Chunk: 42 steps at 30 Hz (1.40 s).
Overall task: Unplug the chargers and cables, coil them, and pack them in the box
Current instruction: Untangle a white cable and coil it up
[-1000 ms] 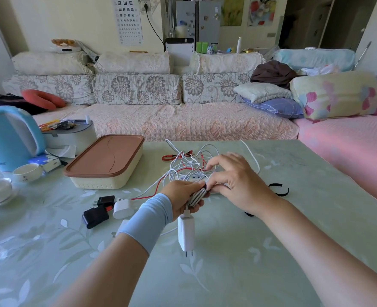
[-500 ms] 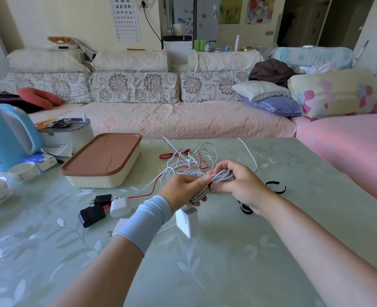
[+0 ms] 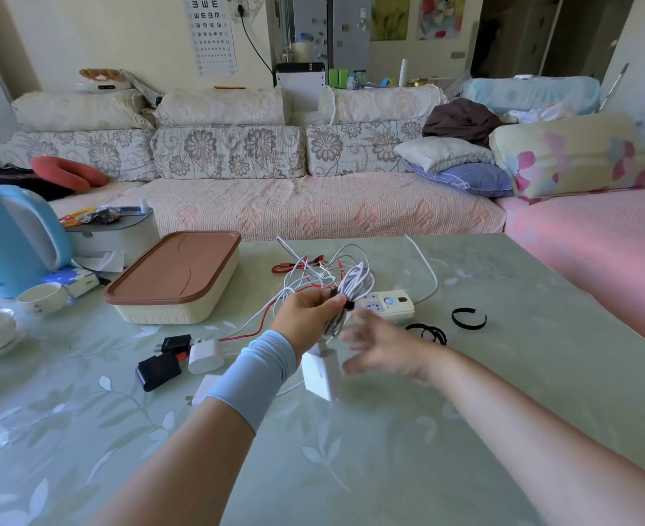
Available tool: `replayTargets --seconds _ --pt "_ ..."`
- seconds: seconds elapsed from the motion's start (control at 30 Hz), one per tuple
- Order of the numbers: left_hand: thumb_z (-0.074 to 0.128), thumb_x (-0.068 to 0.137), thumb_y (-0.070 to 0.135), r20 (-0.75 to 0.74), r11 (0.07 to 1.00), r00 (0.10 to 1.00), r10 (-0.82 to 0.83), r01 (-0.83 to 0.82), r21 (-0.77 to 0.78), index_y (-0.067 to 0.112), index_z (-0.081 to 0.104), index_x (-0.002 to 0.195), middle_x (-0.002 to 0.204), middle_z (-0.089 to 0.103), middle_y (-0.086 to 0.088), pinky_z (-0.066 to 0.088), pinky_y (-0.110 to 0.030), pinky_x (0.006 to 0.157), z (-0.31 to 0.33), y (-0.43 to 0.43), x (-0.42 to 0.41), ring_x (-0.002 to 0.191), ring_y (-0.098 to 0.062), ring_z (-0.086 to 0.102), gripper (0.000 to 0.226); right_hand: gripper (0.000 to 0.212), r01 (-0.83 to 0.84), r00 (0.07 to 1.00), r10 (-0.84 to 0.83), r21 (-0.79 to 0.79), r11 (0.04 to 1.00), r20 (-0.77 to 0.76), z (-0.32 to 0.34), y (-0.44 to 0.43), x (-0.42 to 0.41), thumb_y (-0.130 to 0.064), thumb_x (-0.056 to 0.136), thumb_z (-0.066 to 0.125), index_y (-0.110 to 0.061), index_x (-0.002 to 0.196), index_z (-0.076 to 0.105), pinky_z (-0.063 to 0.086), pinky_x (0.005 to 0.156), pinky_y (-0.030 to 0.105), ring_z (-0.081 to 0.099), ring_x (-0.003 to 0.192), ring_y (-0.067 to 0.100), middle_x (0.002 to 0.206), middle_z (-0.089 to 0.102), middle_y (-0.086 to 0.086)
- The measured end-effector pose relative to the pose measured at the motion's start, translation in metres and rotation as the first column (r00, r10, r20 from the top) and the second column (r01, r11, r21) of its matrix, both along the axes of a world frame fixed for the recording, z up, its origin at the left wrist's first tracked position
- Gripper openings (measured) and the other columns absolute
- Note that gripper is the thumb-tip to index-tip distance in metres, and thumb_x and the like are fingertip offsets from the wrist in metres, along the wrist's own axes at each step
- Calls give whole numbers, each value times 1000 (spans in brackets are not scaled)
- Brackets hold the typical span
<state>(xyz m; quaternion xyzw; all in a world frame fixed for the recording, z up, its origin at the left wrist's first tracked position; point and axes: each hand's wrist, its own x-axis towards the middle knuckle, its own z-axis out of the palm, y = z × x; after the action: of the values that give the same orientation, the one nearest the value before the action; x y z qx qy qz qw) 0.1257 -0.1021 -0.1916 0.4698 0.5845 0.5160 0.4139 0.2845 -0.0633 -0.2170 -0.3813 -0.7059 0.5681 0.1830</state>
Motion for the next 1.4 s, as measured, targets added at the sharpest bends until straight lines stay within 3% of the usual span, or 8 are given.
replayTargets --seconds 0.17,0.3,0.5,0.7,0.83,1.0,1.27,1.4 --pt "63 78 41 40 1000 999 -14 13 24 17 74 87 100 70 -21 49 -44 88 -4 -8 -3 82 -23 59 28 48 -112 967 53 232 966 248 -12 -14 -18 -29 73 78 -28 115 55 48 92 26 61 99 8 109 65 -9" --pt "66 90 22 -5 993 997 74 -73 95 18 65 107 102 72 -12 53 -51 91 4 -17 -17 87 -24 67 18 11 -136 970 82 230 964 230 -5 -18 -27 -21 90 62 -23 100 59 40 72 25 49 78 10 86 55 -6" --pt "78 72 27 -436 965 863 255 -197 174 20 58 91 80 67 0 55 -38 73 20 -47 -67 72 -20 62 29 21 -68 983 36 172 983 179 6 -33 -46 -24 87 67 -19 105 59 49 65 30 59 84 18 98 62 -1" --pt "83 70 11 -370 944 879 299 -218 246 27 36 127 90 58 -2 55 -27 68 23 -93 -121 70 -19 61 75 30 -115 975 88 126 985 205 18 -64 -82 -25 90 63 -14 111 45 58 56 36 61 72 20 102 53 5" --pt "84 70 17 -590 959 756 283 -240 152 22 49 105 93 57 0 52 -28 65 19 -124 -165 75 -24 58 49 42 -133 959 59 257 957 277 14 -85 -120 -47 84 68 -27 113 45 49 63 28 59 79 15 106 57 -3" --pt "85 62 46 -769 908 571 289 -418 31 26 53 87 89 61 7 46 -29 69 14 -166 -227 80 -16 56 45 37 -171 959 92 292 941 267 0 -118 -173 -39 86 57 -31 120 44 46 77 31 56 100 20 119 55 -1" --pt "83 69 32 -873 854 487 23 -463 -236 30 47 103 101 64 8 50 -29 78 -27 -204 -293 88 -18 58 49 53 -425 876 164 567 706 453 -22 -138 -250 -8 80 54 -22 130 45 33 100 29 33 124 23 131 43 2" --pt "65 82 26 -969 846 215 -119 -489 -213 37 50 120 126 54 6 39 -30 96 -40 -206 -304 116 -19 47 42 45 -404 895 168 592 697 413 -39 -140 -277 -14 81 64 -24 124 51 37 97 31 39 119 23 129 45 0"
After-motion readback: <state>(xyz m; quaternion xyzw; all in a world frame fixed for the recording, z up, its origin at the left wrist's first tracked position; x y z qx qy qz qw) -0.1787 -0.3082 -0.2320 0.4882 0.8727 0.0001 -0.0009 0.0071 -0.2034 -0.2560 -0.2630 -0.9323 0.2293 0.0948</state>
